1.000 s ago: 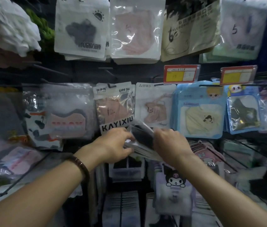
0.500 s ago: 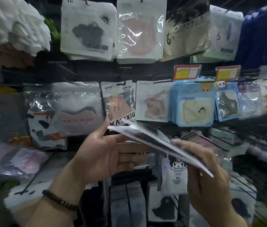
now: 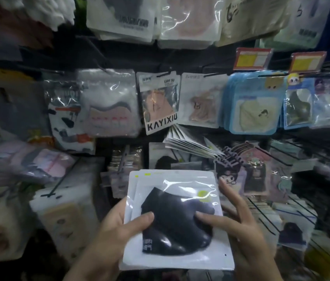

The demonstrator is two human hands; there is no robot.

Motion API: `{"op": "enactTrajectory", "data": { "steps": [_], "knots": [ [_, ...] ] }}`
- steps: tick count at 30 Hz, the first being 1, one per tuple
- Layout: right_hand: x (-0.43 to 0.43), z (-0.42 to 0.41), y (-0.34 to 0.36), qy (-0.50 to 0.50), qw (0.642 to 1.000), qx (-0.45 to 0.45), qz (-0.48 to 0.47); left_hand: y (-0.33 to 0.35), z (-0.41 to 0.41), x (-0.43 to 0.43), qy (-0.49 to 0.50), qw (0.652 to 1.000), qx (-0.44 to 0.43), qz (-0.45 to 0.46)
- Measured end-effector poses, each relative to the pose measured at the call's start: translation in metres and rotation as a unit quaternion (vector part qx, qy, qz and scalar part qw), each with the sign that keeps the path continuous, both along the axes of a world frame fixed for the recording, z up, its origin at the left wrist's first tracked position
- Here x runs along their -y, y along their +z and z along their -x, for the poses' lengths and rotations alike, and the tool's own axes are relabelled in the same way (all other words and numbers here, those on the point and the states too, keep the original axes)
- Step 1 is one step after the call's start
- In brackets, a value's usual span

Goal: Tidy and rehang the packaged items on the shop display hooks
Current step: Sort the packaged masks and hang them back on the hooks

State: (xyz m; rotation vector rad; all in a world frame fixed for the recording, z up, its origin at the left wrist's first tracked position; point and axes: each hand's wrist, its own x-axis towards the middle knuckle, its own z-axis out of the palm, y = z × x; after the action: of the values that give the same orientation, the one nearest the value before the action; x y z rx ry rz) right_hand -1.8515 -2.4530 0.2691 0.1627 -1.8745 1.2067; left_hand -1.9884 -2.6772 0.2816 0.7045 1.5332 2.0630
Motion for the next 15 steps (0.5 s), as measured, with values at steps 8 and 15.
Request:
{"op": "enactTrajectory", "data": {
  "steps": [8,15],
  "knots": [
    [-0.013,0.006,-0.021,0.02,0.972,0.101,0.212,-0.045,-0.016,-0.017,0.038,0.99,-0.084,0.107],
    [-0.022,0.017,-0.048,-0.072,0.96,0.125,0.24,-0.061,-0.029,-0.054,0.137,0.985,-0.032,0.1]
  ]
}}
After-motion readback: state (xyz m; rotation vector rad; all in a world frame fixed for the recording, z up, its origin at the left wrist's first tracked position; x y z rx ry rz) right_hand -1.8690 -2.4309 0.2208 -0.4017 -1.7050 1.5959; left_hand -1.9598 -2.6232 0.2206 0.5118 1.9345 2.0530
